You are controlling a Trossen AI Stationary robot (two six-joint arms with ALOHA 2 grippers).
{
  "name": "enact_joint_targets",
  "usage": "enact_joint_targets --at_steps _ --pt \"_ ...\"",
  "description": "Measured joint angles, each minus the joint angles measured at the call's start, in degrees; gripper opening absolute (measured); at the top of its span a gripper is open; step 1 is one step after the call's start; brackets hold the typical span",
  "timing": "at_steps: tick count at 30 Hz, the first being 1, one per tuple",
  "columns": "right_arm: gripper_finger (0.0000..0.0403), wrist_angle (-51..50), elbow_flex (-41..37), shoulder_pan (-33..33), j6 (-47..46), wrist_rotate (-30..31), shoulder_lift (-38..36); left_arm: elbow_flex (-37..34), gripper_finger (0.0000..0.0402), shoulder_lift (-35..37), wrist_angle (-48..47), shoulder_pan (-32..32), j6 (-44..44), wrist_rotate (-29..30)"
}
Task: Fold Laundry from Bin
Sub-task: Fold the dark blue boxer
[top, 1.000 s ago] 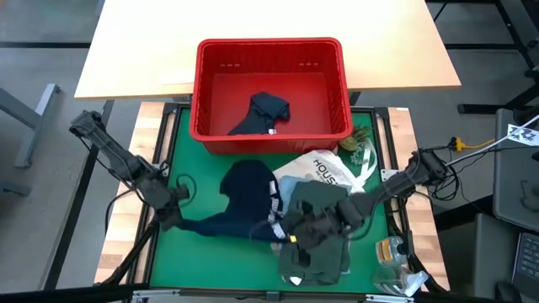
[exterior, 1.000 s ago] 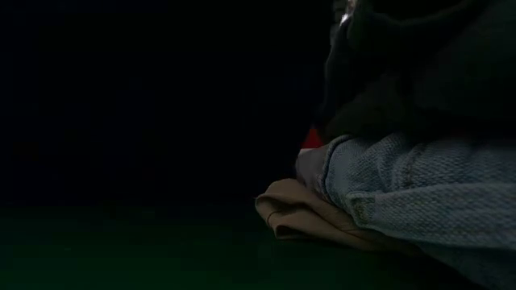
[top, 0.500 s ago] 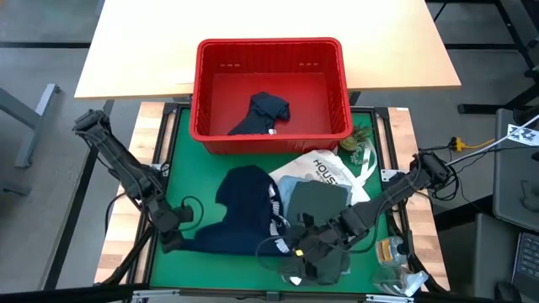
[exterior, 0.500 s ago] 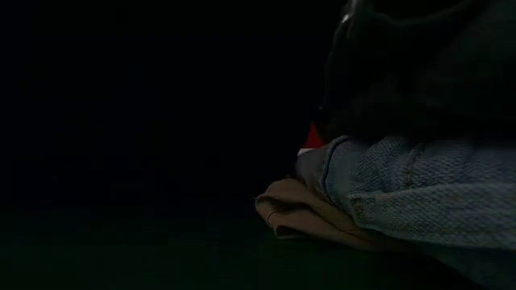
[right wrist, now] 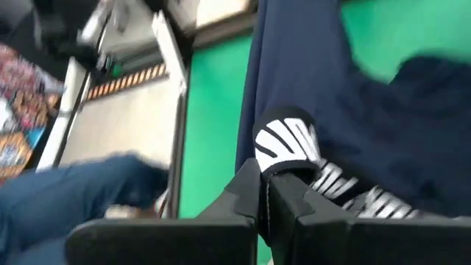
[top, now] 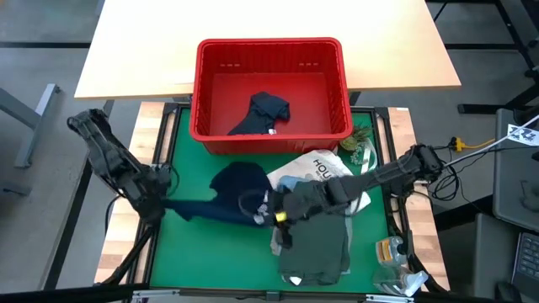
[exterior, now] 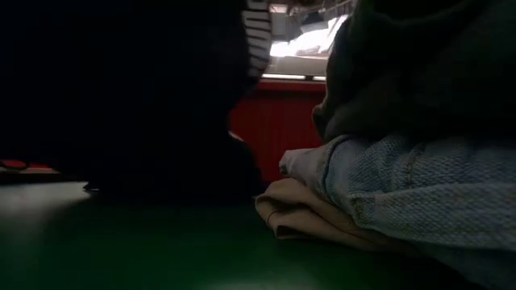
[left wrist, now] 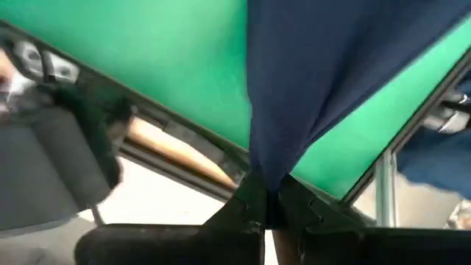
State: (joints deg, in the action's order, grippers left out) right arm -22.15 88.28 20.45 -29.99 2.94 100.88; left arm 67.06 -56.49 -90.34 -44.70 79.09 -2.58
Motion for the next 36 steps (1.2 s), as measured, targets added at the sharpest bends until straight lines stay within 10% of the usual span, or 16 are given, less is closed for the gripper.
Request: enact_joint_targets --at_steps 8,36 --pt "0.001 1.2 3.0 -6.2 3.4 0.7 -0.1 3.6 0.0 5.0 0.1 2.2 1.0 13.2" --pt "0.001 -11.1 2.9 7.2 1.5 -9.2 6.9 -4.6 0.0 -19.5 26.5 -6.5 1.3 5.9"
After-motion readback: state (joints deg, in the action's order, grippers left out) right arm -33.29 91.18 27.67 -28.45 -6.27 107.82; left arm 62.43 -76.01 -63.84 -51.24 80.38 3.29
